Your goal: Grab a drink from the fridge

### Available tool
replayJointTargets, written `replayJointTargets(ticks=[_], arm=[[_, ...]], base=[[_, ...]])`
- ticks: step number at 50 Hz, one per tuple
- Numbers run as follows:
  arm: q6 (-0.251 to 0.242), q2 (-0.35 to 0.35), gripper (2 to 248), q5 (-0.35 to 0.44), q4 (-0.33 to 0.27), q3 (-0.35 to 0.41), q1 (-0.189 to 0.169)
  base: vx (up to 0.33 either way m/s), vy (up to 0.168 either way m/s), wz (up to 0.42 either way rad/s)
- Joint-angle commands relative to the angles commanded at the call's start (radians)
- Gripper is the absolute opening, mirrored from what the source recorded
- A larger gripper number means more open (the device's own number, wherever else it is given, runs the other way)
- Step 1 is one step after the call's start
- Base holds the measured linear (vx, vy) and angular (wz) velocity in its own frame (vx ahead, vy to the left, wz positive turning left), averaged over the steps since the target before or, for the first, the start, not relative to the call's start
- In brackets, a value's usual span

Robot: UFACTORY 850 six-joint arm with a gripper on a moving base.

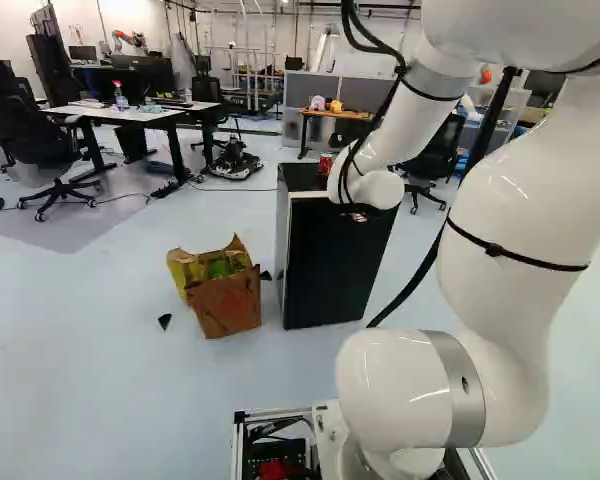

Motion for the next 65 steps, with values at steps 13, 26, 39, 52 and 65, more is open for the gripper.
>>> replayJointTargets(ticks=[13, 26, 39, 52, 65], arm=[[0.0, -0.026, 247, 0.036, 0.0, -0.028, 0.002], [0.0, -0.063, 247, 0.036, 0.0, -0.069, 0.006], [0.0, -0.107, 247, 0.036, 0.0, -0.119, 0.01], [0.0, -0.153, 247, 0.036, 0.0, -0.171, 0.013], [0.0, -0.199, 247, 0.036, 0.007, -0.226, 0.017]], base=[[0.0, 0.0, 0.0], [0.0, 0.0, 0.0], [0.0, 0.0, 0.0], [0.0, 0.0, 0.0], [0.0, 0.0, 0.0]])
